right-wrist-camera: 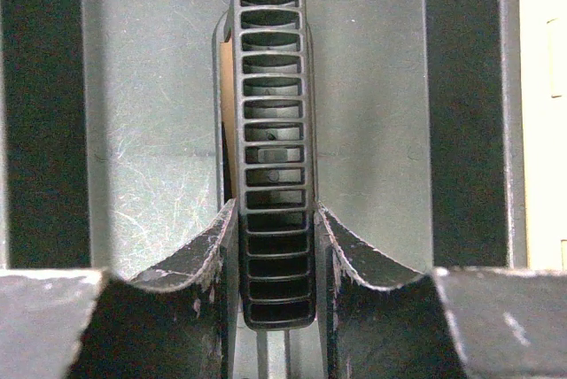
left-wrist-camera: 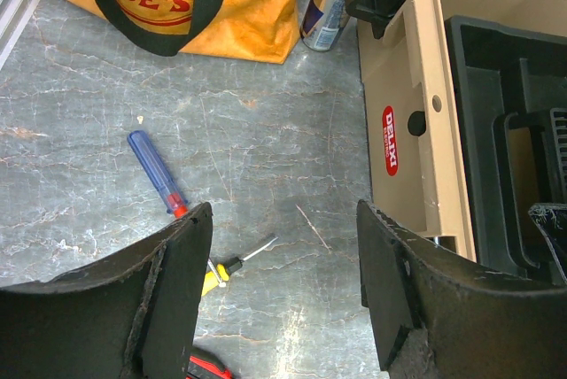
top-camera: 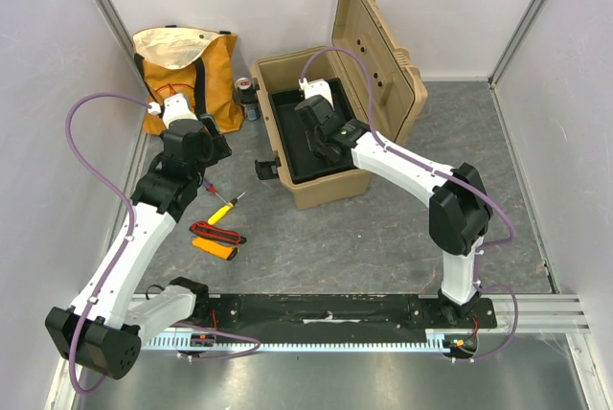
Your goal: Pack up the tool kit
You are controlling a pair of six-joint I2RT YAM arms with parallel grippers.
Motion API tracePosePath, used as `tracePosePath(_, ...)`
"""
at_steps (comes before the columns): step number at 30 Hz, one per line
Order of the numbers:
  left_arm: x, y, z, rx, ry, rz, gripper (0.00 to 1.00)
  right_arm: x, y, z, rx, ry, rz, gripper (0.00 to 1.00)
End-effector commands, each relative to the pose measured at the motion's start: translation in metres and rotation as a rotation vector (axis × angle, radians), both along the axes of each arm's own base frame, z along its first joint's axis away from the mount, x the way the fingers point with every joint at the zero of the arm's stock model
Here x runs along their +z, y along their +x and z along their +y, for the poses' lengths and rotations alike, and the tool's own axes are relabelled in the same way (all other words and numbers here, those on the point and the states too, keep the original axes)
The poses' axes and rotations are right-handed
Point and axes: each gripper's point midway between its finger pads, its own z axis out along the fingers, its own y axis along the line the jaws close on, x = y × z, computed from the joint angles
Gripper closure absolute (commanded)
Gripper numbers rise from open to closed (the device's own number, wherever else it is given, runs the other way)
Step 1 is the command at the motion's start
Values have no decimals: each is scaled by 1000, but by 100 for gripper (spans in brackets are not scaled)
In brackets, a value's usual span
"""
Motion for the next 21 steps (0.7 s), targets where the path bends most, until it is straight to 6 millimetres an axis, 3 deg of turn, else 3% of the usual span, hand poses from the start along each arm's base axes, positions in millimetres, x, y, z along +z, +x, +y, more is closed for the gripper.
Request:
tracePosePath(1, 2, 2, 0, 11, -24, -19, 28, 11, -4, -14, -40, 7, -24, 100)
tracePosePath(8, 2, 2, -1, 7, -27, -17, 28, 24, -4, -25, -79, -18, -44, 100)
tracePosePath(17, 2, 2, -1, 6, -26, -17, 28, 71, 1, -25, -95, 12, -98, 100)
tracePosePath(21, 3, 2, 0, 8, -28, -20, 28, 66, 1, -23, -83, 5, -88, 100)
